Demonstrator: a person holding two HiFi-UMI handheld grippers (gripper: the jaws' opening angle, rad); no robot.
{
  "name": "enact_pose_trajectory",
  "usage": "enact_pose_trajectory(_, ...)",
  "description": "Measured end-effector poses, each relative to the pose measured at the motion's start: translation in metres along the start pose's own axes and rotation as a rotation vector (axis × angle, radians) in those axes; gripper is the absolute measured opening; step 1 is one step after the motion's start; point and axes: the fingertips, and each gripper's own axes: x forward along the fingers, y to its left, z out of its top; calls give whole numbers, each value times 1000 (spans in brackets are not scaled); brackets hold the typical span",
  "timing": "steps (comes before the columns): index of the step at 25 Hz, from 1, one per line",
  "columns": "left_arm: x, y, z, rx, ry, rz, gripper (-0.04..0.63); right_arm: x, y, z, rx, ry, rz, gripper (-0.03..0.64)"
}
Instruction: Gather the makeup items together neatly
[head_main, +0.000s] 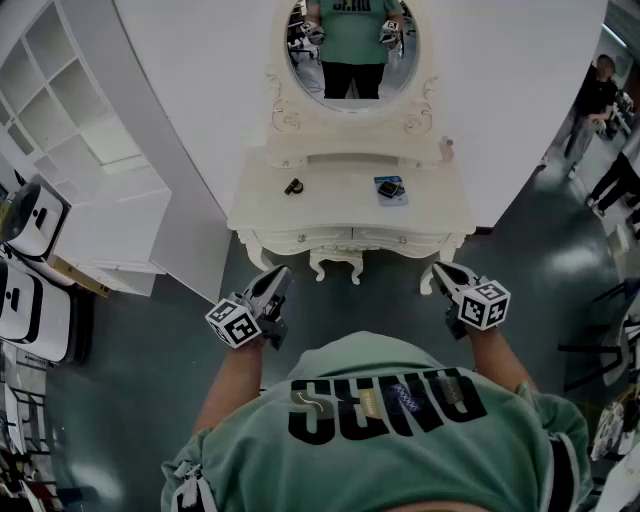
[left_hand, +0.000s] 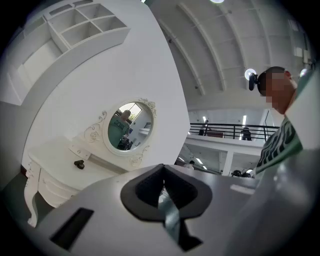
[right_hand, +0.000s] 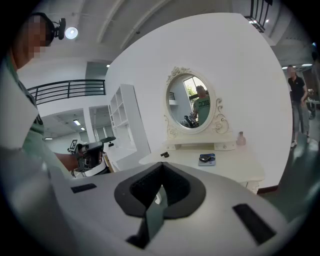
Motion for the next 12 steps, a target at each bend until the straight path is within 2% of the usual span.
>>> enact_pose_trajectory(12,15,-19,-8,37,-9,23,9,-15,-20,6,-38,-3,16,-6)
